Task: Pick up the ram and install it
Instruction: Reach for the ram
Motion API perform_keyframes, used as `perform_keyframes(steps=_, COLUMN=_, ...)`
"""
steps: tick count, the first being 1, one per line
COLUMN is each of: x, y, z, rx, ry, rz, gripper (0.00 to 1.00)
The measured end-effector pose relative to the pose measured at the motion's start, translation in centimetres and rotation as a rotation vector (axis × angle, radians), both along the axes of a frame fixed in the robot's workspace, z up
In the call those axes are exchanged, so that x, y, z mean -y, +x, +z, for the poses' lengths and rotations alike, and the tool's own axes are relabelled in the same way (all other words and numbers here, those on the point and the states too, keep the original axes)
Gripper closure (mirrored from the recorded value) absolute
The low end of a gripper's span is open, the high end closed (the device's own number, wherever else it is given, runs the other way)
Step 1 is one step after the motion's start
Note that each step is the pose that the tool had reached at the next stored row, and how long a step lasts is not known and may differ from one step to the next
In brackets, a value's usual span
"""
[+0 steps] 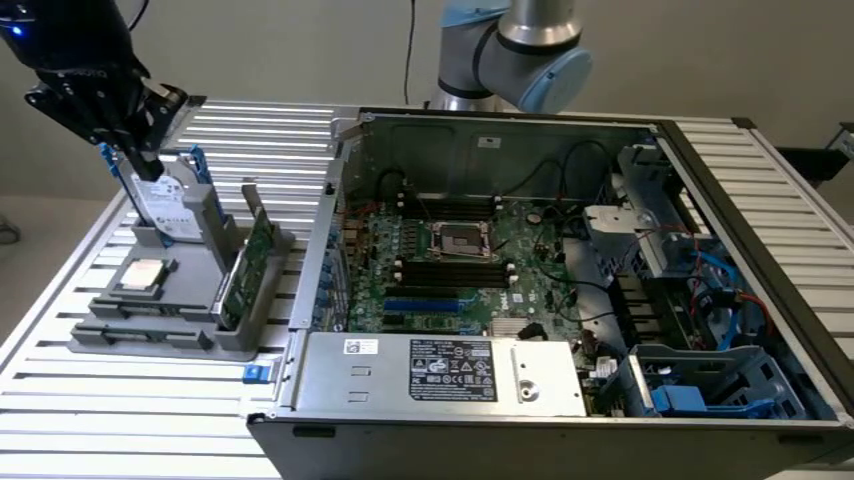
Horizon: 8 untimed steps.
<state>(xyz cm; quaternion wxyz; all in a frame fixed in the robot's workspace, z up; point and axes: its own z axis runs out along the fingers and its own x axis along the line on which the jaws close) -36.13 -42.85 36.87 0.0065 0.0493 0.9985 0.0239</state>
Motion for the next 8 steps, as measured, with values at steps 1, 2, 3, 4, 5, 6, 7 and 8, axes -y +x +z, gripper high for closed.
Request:
perform_keyframes(steps=1, x=0.15, y=-0.2, z=-0.07, rx=0.0000, ry=0.0000, rz=0.000, gripper=0.89)
perform_keyframes(steps=2, x=0.30, y=-0.4, z=-0.14, rx=-0.0001, ry=0.0000, rz=0.001, gripper=0.89)
perform_keyframes(steps=3, x=0.43, y=-0.6, z=-0.22, rx=-0.0001, ry=0.0000, rz=0.001, gripper=0.89)
perform_keyframes(steps=4, x=0.54, y=-0.8, z=-0.29, rx=-0.0002, ry=0.0000, rz=0.001, gripper=0.89)
perform_keyframes(steps=5, x=0.66, y=-1.1, z=-0.37, rx=-0.0002, ry=0.0000, rz=0.002, gripper=0.89)
perform_keyframes(steps=6, x=0.76, y=-1.3, z=-0.45, rx=-0.0003, ry=0.0000, rz=0.002, gripper=0.89)
perform_keyframes(steps=7, x=0.86, y=-1.4, z=-0.51, rx=-0.0005, ry=0.0000, rz=0.002, gripper=0.89)
perform_keyframes(steps=8, x=0.95, y=-1.6, z=-0.58, rx=-0.0006, ry=0.0000, rz=0.003, gripper=0.89)
